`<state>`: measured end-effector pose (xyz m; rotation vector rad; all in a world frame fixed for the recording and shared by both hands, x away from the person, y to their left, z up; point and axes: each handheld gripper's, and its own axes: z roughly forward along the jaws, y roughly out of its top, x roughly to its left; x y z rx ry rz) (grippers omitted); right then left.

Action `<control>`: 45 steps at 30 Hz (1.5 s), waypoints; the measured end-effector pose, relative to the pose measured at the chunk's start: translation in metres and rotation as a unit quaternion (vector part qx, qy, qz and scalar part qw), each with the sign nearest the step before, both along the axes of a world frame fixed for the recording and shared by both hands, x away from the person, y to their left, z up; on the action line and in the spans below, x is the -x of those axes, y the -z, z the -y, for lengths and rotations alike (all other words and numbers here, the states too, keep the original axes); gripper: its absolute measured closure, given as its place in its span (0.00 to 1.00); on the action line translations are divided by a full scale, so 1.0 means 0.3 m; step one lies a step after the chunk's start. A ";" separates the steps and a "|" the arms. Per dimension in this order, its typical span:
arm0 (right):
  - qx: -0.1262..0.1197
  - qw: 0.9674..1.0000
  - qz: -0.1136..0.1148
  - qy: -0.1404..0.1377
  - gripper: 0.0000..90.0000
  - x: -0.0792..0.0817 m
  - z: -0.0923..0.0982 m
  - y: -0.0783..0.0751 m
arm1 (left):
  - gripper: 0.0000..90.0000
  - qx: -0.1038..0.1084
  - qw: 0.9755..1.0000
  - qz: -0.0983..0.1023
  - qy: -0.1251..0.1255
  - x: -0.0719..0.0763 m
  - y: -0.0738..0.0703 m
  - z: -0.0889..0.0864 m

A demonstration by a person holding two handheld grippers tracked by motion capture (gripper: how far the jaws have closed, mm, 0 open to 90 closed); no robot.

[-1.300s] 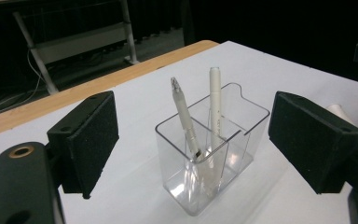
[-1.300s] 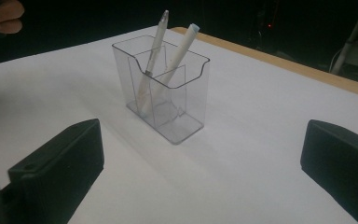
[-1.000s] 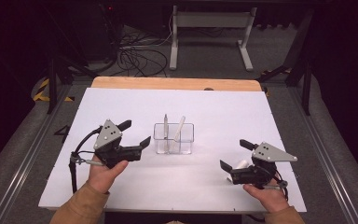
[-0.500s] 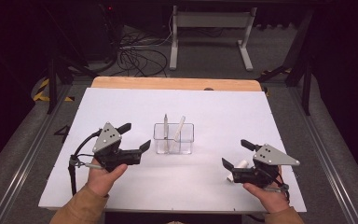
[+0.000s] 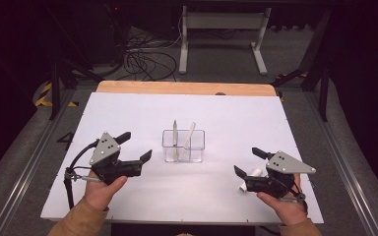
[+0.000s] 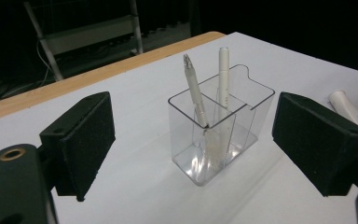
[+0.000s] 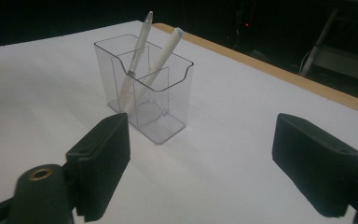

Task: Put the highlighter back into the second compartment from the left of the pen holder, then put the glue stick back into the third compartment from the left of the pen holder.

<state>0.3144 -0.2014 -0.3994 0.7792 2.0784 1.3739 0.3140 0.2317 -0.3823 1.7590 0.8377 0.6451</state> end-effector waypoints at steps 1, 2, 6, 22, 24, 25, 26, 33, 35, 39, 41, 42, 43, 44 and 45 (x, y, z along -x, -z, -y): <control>0.001 1.000 0.001 0.000 0.25 0.000 -0.001 -0.001 | 0.15 0.000 1.000 0.000 -0.001 0.001 0.001 -0.001; 0.002 1.000 0.002 0.001 0.26 0.002 -0.001 -0.002 | 0.15 0.000 1.000 0.000 -0.002 0.002 0.001 -0.003; 0.005 1.000 0.001 0.001 0.29 0.004 0.000 -0.007 | 0.15 -0.002 1.000 -0.004 -0.003 0.002 0.006 -0.005; 0.024 0.999 -0.048 0.002 0.17 -0.013 -0.003 -0.012 | 0.15 -0.009 1.000 -0.013 0.007 0.019 0.011 0.021; 0.023 0.999 -0.047 0.007 0.17 -0.013 -0.002 -0.010 | 0.15 -0.009 1.000 -0.013 0.011 0.021 0.011 0.027; 0.023 0.999 -0.045 0.008 0.17 -0.013 -0.002 -0.009 | 0.15 -0.010 1.000 -0.013 0.011 0.022 0.011 0.029; 0.024 0.999 -0.043 0.010 0.17 -0.013 -0.002 -0.008 | 0.15 -0.010 1.000 -0.013 0.011 0.022 0.011 0.031; 0.028 0.998 -0.049 0.025 0.18 -0.009 -0.002 -0.013 | 0.15 -0.004 1.000 -0.018 0.005 0.024 0.013 0.044; 0.030 0.998 -0.050 0.026 0.19 -0.006 -0.001 -0.012 | 0.15 -0.005 1.000 -0.018 0.004 0.024 0.014 0.048; 0.024 0.998 -0.053 0.033 0.21 -0.004 0.000 -0.005 | 0.15 -0.009 1.000 -0.016 0.005 0.024 0.015 0.048; 0.023 0.998 -0.054 0.036 0.22 -0.003 0.001 -0.004 | 0.15 -0.009 1.000 -0.017 0.004 0.025 0.015 0.044; 0.024 0.997 -0.058 0.037 0.22 -0.004 0.001 -0.005 | 0.15 -0.009 1.000 -0.017 0.002 0.024 0.015 0.041; 0.026 0.997 -0.060 0.039 0.22 -0.004 0.001 -0.006 | 0.15 -0.010 1.000 -0.017 0.002 0.024 0.016 0.039; 0.028 0.997 -0.061 0.042 0.22 -0.004 0.001 -0.008 | 0.15 -0.008 1.000 -0.018 0.001 0.025 0.016 0.037; 0.030 0.997 -0.063 0.044 0.22 -0.004 0.001 -0.009 | 0.15 -0.008 1.000 -0.018 0.001 0.025 0.016 0.037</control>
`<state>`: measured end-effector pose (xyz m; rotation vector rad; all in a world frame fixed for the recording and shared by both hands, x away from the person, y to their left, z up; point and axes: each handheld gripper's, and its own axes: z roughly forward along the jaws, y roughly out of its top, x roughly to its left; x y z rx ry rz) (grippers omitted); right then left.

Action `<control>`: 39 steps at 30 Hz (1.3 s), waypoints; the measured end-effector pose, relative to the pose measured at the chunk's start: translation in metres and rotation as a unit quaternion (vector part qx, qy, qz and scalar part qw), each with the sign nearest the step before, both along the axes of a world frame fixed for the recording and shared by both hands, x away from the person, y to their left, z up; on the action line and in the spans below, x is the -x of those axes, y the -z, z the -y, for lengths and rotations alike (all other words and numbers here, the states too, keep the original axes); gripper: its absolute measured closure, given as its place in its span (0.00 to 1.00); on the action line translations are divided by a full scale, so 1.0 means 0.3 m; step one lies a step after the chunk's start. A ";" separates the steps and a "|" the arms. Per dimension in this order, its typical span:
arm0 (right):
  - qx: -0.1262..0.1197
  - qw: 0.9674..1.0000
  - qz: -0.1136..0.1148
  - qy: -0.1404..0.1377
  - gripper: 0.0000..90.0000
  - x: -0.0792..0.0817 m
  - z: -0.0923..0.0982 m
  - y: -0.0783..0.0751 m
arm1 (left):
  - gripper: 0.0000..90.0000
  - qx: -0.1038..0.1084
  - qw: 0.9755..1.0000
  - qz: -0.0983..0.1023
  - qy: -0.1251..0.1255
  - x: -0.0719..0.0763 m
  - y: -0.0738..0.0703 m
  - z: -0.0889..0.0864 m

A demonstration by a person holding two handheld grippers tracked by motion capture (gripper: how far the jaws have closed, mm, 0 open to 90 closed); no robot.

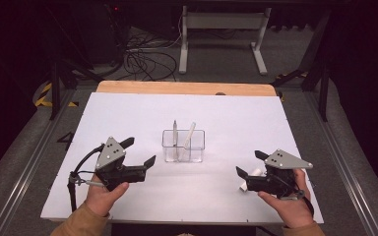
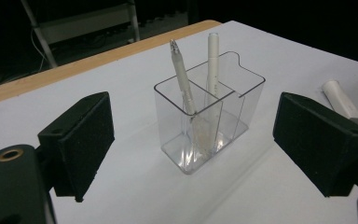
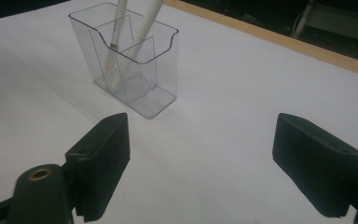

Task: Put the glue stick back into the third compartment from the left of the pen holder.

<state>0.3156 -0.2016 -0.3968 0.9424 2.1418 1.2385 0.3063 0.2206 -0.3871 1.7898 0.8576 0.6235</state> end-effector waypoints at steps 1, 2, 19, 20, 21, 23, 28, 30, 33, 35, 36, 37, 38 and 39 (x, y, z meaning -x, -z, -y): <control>0.003 1.000 -0.003 0.002 0.22 0.000 -0.001 -0.001 | 0.15 -0.002 1.000 0.002 0.000 0.000 0.000 -0.001; 0.006 1.000 -0.005 0.003 0.22 -0.001 -0.001 -0.002 | 0.15 -0.002 1.000 0.002 -0.001 0.001 0.000 0.000; 0.016 0.999 -0.042 0.004 0.24 -0.023 0.014 -0.016 | 0.15 -0.005 1.000 -0.001 -0.005 0.003 0.005 -0.010; 0.014 0.999 -0.044 0.002 0.24 -0.026 0.018 -0.018 | 0.15 -0.005 1.000 -0.002 -0.006 0.003 0.005 -0.011; 0.014 0.999 -0.044 0.001 0.25 -0.029 0.021 -0.020 | 0.15 -0.005 1.000 -0.001 -0.006 0.003 0.005 -0.012; 0.019 0.999 -0.046 -0.007 0.25 -0.036 0.030 -0.026 | 0.15 -0.004 1.000 -0.001 -0.006 0.003 0.005 -0.014; 0.041 0.997 -0.070 -0.021 0.21 -0.063 0.054 -0.049 | 0.15 -0.005 1.000 -0.002 -0.007 0.002 0.008 -0.017; 0.052 0.996 -0.073 -0.025 0.21 -0.071 0.056 -0.055 | 0.15 -0.007 1.000 0.000 -0.008 0.001 0.008 -0.021; 0.059 0.995 -0.077 -0.031 0.21 -0.079 0.057 -0.061 | 0.15 -0.005 1.000 -0.003 -0.009 0.003 0.009 -0.023; 0.060 0.994 -0.078 -0.035 0.21 -0.083 0.054 -0.062 | 0.15 -0.006 1.000 -0.002 -0.010 0.004 0.010 -0.025; 0.064 0.994 -0.077 -0.036 0.22 -0.084 0.054 -0.062 | 0.15 -0.006 1.000 -0.002 -0.011 0.005 0.010 -0.026; 0.068 0.994 -0.075 -0.039 0.24 -0.087 0.054 -0.063 | 0.15 -0.005 1.000 -0.004 -0.012 0.006 0.010 -0.027; 0.073 0.994 -0.074 -0.042 0.25 -0.090 0.054 -0.064 | 0.15 -0.005 1.000 -0.004 -0.013 0.006 0.011 -0.028; 0.078 0.993 -0.075 -0.049 0.27 -0.094 0.055 -0.067 | 0.15 -0.004 1.000 -0.004 -0.013 0.007 0.011 -0.029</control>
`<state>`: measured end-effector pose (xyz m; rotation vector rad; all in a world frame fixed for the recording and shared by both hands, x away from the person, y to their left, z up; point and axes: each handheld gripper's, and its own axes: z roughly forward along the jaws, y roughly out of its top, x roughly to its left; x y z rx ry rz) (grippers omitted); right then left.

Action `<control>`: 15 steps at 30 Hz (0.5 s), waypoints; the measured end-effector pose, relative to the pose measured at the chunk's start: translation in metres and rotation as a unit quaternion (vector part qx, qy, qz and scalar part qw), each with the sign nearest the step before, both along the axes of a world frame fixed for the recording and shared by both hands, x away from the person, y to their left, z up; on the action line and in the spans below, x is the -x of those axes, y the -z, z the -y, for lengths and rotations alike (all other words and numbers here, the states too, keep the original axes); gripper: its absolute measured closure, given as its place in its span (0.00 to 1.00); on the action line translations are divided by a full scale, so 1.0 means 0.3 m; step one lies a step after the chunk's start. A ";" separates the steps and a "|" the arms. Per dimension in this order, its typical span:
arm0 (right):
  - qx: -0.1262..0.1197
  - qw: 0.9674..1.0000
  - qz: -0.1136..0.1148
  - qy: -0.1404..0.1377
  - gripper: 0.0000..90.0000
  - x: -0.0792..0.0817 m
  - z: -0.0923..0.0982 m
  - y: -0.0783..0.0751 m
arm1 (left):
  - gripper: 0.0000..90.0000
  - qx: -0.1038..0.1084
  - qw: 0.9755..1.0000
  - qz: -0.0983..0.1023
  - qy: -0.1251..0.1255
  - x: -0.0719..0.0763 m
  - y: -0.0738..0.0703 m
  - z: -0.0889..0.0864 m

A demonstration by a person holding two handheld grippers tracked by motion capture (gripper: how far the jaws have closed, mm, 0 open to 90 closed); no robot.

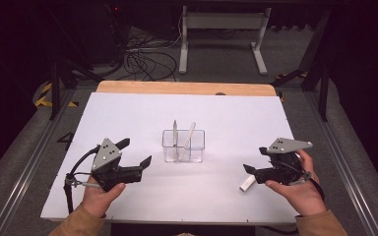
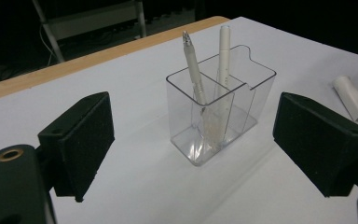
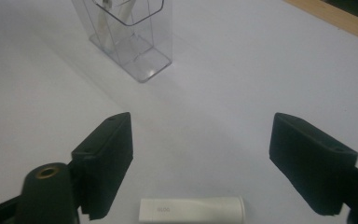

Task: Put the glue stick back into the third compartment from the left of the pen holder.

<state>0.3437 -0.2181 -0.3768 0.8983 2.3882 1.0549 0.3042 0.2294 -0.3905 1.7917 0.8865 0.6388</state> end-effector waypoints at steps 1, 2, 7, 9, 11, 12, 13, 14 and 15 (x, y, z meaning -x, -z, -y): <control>0.004 1.000 0.002 -0.006 0.27 -0.003 0.000 -0.003 | 0.15 -0.001 1.000 0.000 0.000 0.001 0.000 -0.002; 0.010 1.000 0.008 -0.013 0.27 -0.005 0.000 -0.007 | 0.15 -0.003 1.000 0.002 -0.001 0.000 0.001 -0.004; 0.053 0.998 0.016 -0.039 0.28 -0.024 -0.006 -0.021 | 0.15 -0.004 1.000 0.000 -0.006 0.005 0.003 -0.014; 0.070 0.996 0.016 -0.047 0.28 -0.033 -0.008 -0.021 | 0.15 -0.003 1.000 -0.001 -0.009 0.009 0.004 -0.018; 0.080 0.995 0.012 -0.055 0.28 -0.044 -0.009 -0.020 | 0.15 0.000 1.000 -0.001 -0.012 0.011 0.005 -0.021; 0.082 0.995 0.008 -0.058 0.28 -0.050 -0.010 -0.019 | 0.15 0.000 1.000 -0.001 -0.013 0.012 0.006 -0.024; 0.086 0.995 0.004 -0.059 0.28 -0.054 -0.010 -0.019 | 0.15 -0.001 1.000 -0.001 -0.014 0.013 0.006 -0.026; 0.088 0.994 0.001 -0.061 0.28 -0.057 -0.010 -0.018 | 0.15 -0.002 1.000 -0.001 -0.014 0.012 0.006 -0.028; 0.090 0.994 -0.001 -0.065 0.28 -0.061 -0.010 -0.018 | 0.15 0.001 1.000 -0.002 -0.016 0.014 0.007 -0.029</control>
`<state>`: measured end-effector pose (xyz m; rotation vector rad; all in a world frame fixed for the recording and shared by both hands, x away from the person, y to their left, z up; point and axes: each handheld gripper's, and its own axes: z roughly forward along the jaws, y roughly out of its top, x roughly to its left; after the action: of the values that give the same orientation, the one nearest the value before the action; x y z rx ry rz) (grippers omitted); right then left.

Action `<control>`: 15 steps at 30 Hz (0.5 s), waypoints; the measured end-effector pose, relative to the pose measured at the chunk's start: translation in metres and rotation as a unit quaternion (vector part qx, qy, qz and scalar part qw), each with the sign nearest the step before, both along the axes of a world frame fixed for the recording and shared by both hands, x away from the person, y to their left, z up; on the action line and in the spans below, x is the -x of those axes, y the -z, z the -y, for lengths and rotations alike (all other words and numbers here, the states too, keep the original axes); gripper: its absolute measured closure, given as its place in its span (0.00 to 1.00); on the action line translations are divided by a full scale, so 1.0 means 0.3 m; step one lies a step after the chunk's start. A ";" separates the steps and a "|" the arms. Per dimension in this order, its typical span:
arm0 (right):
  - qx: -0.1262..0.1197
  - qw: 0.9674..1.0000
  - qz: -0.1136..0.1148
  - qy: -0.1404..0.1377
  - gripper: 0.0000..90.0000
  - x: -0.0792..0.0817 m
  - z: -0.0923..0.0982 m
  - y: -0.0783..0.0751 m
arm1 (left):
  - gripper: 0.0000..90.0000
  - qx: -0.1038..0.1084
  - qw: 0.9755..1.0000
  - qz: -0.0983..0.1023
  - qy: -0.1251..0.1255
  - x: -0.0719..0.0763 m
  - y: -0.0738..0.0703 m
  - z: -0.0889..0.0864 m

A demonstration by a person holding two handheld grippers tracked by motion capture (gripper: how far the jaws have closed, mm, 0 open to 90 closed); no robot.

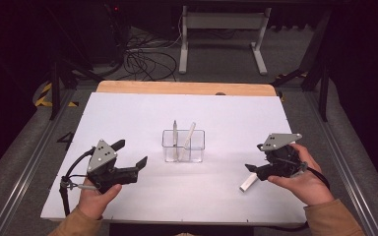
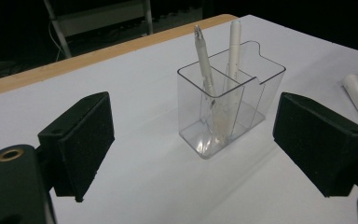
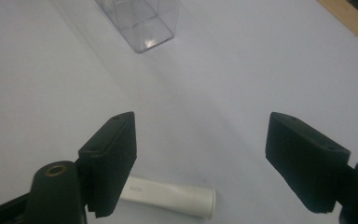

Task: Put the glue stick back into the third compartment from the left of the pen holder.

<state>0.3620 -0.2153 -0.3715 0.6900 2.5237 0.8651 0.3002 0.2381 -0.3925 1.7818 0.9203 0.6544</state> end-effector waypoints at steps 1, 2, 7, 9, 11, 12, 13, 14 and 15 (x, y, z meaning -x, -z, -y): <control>-0.001 1.000 -0.003 0.000 0.29 -0.002 -0.001 0.000 | 0.15 -0.001 1.000 0.000 0.001 0.000 0.000 -0.002; -0.001 1.000 -0.006 -0.005 0.33 -0.005 -0.001 0.000 | 0.15 -0.001 1.000 0.000 0.001 0.000 0.000 -0.003; 0.017 0.999 -0.027 -0.020 0.36 -0.018 0.001 -0.002 | 0.15 -0.001 1.000 0.002 -0.001 -0.002 0.000 -0.006; 0.020 0.998 -0.040 -0.037 0.38 -0.027 0.003 -0.004 | 0.15 -0.001 1.000 0.001 -0.002 -0.002 0.001 -0.006; 0.024 0.997 -0.051 -0.047 0.38 -0.038 0.006 -0.004 | 0.15 -0.001 1.000 -0.001 -0.001 -0.002 0.001 -0.008; 0.026 0.997 -0.053 -0.052 0.38 -0.042 0.007 -0.004 | 0.15 -0.001 1.000 0.001 -0.003 -0.003 0.002 -0.008; 0.028 0.996 -0.056 -0.056 0.38 -0.046 0.009 -0.004 | 0.15 0.001 1.000 0.000 -0.003 -0.002 0.001 -0.009; 0.028 0.996 -0.059 -0.059 0.38 -0.050 0.010 -0.003 | 0.15 0.001 1.000 0.000 -0.003 -0.002 0.001 -0.009; 0.027 0.996 -0.063 -0.060 0.38 -0.053 0.011 -0.003 | 0.15 0.002 1.000 0.000 -0.002 -0.002 0.001 -0.009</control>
<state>0.3780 -0.2187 -0.3706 0.5980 2.7149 0.8126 0.3006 0.2409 -0.3927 1.7777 0.9253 0.6549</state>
